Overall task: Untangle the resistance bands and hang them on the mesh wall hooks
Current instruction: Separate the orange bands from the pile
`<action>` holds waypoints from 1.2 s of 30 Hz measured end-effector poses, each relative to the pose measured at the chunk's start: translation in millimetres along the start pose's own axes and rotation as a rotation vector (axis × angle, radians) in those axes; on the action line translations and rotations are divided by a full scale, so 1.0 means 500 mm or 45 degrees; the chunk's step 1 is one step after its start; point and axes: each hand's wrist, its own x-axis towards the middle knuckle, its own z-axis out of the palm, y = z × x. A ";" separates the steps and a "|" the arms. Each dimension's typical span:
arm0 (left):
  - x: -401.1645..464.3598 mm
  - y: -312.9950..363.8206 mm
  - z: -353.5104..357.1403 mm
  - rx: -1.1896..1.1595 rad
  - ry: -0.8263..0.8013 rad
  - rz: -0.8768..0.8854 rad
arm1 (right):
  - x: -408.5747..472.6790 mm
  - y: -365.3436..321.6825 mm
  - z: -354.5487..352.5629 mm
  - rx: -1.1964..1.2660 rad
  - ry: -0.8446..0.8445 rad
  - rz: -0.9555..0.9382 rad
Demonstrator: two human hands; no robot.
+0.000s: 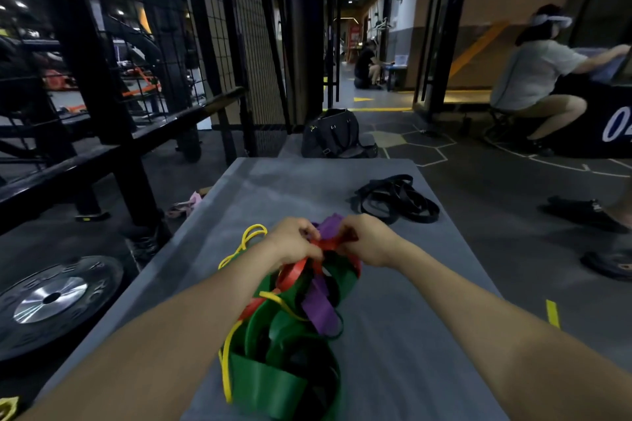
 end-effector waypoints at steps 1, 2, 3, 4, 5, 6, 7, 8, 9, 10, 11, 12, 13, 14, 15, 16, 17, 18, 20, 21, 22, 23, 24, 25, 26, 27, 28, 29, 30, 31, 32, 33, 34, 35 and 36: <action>0.002 -0.007 -0.005 0.048 0.039 0.012 | 0.000 0.008 -0.010 0.027 0.039 0.049; 0.004 -0.016 -0.011 0.084 0.086 0.011 | -0.002 0.016 -0.022 0.065 0.093 0.094; 0.006 -0.024 -0.019 0.107 0.143 0.006 | -0.005 0.027 -0.034 0.110 0.143 0.140; 0.006 -0.032 -0.027 0.113 0.198 -0.003 | -0.009 0.036 -0.045 0.149 0.180 0.184; 0.008 -0.038 -0.032 0.110 0.234 -0.008 | -0.013 0.046 -0.051 0.188 0.196 0.220; 0.007 -0.040 -0.037 0.101 0.257 -0.012 | -0.016 0.052 -0.053 0.217 0.199 0.244; 0.007 -0.040 -0.038 0.104 0.275 -0.010 | -0.018 0.055 -0.051 0.232 0.182 0.269; 0.004 -0.039 -0.036 0.112 0.280 -0.010 | -0.020 0.055 -0.047 0.228 0.155 0.292; 0.003 -0.040 -0.032 0.124 0.282 -0.007 | -0.022 0.057 -0.041 0.204 0.119 0.311; 0.001 -0.043 -0.026 0.131 0.287 -0.008 | -0.025 0.060 -0.035 0.181 0.077 0.325; 0.000 -0.049 -0.021 0.131 0.290 -0.007 | -0.028 0.066 -0.029 0.166 0.021 0.338; -0.001 -0.056 -0.016 0.113 0.287 -0.006 | -0.033 0.071 -0.027 0.123 -0.044 0.339; -0.003 -0.062 -0.011 0.087 0.279 -0.004 | -0.037 0.077 -0.026 0.035 -0.111 0.337; -0.005 -0.067 -0.008 0.061 0.274 -0.006 | -0.042 0.081 -0.024 -0.059 -0.170 0.337; -0.006 -0.072 -0.005 0.059 0.272 -0.004 | -0.045 0.086 -0.021 -0.124 -0.212 0.343; -0.008 -0.076 -0.001 0.076 0.271 0.006 | -0.046 0.086 -0.016 -0.162 -0.231 0.349; -0.011 -0.079 0.004 0.084 0.265 0.022 | -0.045 0.083 -0.010 -0.185 -0.224 0.361; -0.013 -0.082 0.010 0.072 0.252 0.036 | -0.040 0.077 -0.003 -0.198 -0.187 0.364; -0.017 -0.086 0.019 0.052 0.226 0.055 | -0.021 0.070 0.014 -0.135 -0.055 0.332; -0.020 -0.087 0.021 0.054 0.227 0.063 | -0.010 0.066 0.024 -0.099 0.019 0.297; -0.021 -0.089 0.022 0.046 0.232 0.068 | 0.000 0.058 0.032 -0.085 0.072 0.261; -0.020 -0.091 0.021 0.036 0.233 0.077 | 0.009 0.049 0.041 -0.097 0.099 0.214; -0.021 -0.092 0.018 0.026 0.232 0.091 | 0.016 0.039 0.049 -0.117 0.115 0.156; -0.023 -0.092 0.015 0.024 0.229 0.103 | 0.023 0.031 0.057 -0.144 0.123 0.095; -0.024 -0.094 0.013 0.017 0.221 0.107 | 0.030 0.023 0.067 -0.180 0.124 0.031; -0.026 -0.096 0.011 0.012 0.214 0.112 | 0.035 0.016 0.076 -0.218 0.112 -0.028; -0.027 -0.100 0.010 0.013 0.214 0.113 | 0.040 0.011 0.087 -0.248 0.090 -0.079; -0.029 -0.103 0.010 0.014 0.222 0.112 | 0.043 0.010 0.097 -0.266 0.065 -0.105; -0.029 -0.107 0.012 0.004 0.230 0.104 | 0.045 0.010 0.105 -0.278 0.041 -0.108; -0.030 -0.110 0.013 -0.014 0.238 0.093 | 0.047 0.012 0.109 -0.297 0.010 -0.095; -0.030 -0.115 0.015 -0.042 0.244 0.075 | 0.049 0.016 0.113 -0.323 -0.022 -0.083; -0.030 -0.119 0.016 -0.067 0.254 0.062 | 0.050 0.020 0.115 -0.358 -0.066 -0.074; -0.031 -0.122 0.017 -0.091 0.262 0.052 | 0.051 0.025 0.118 -0.394 -0.118 -0.072; -0.031 -0.124 0.019 -0.122 0.265 0.041 | 0.050 0.028 0.122 -0.443 -0.174 -0.073; -0.031 -0.127 0.022 -0.159 0.266 0.027 | 0.049 0.033 0.127 -0.510 -0.226 -0.077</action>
